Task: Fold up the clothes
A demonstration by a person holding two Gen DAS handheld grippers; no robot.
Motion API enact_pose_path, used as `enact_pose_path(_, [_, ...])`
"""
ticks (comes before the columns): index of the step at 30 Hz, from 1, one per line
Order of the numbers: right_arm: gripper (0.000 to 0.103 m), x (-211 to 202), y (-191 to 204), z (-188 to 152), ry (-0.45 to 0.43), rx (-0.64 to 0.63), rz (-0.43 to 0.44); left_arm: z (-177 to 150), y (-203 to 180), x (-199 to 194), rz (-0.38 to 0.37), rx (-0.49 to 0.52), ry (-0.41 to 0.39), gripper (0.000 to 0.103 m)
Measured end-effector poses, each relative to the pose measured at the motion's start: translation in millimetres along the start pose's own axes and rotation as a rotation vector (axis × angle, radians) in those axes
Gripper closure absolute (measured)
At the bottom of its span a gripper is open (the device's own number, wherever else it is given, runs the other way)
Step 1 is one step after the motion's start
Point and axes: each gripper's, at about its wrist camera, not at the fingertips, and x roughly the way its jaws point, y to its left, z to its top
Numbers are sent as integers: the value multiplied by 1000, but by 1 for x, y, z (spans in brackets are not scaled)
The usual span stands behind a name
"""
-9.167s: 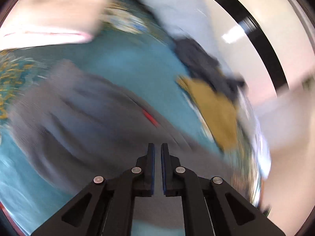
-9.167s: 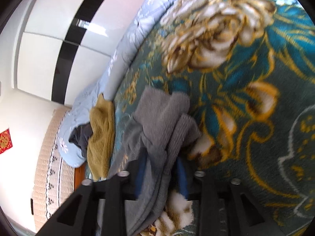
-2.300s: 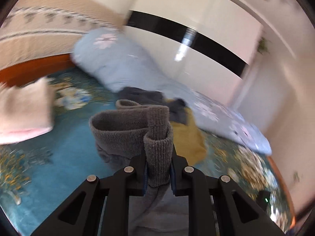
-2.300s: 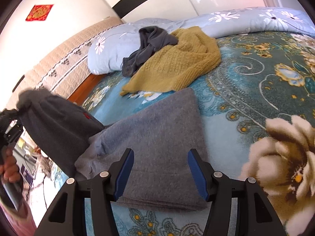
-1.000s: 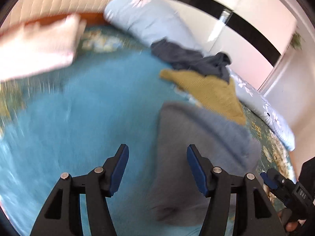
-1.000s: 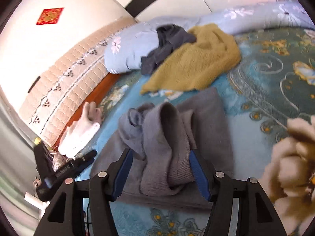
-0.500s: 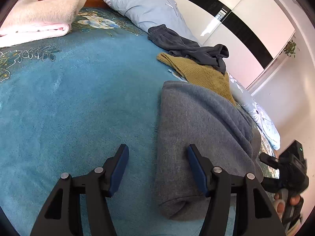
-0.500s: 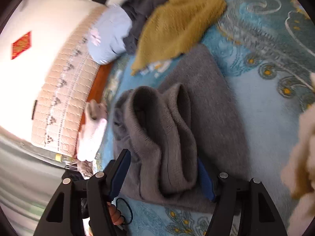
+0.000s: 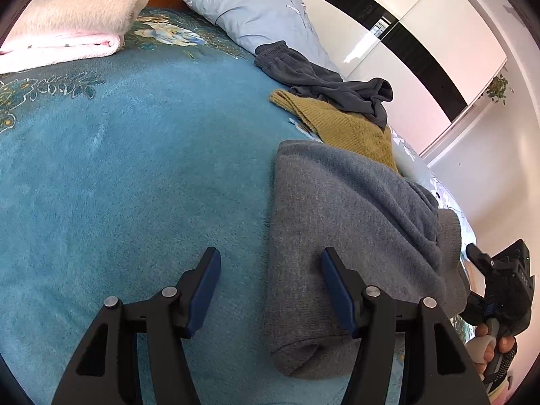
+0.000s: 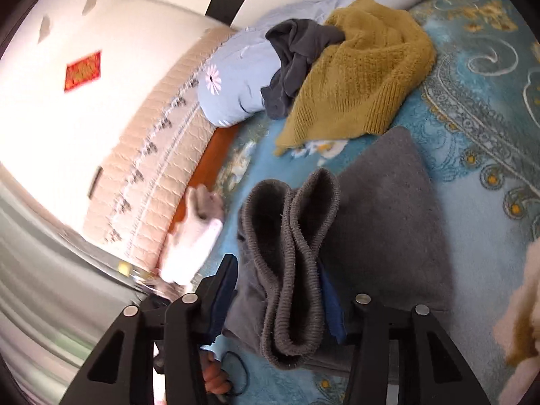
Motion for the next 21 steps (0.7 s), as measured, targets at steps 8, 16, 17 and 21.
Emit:
enact_pose_path(8, [51,25,-19,-3,80,55,-147,0,-2,1,1,4,-1,40])
enact_pose_path(16, [58,19,0,-4,41,-28,-109,-2,-3,0,5,2,-7,40])
enact_pose_path(17, [69,17,4,-5,35,-44,-111,-2,-3,0,5,2,-7,40])
enact_pose_path(21, [84,17,4,-4,47,-23,-50,-3,-3,-1,-14,-4,-6,40])
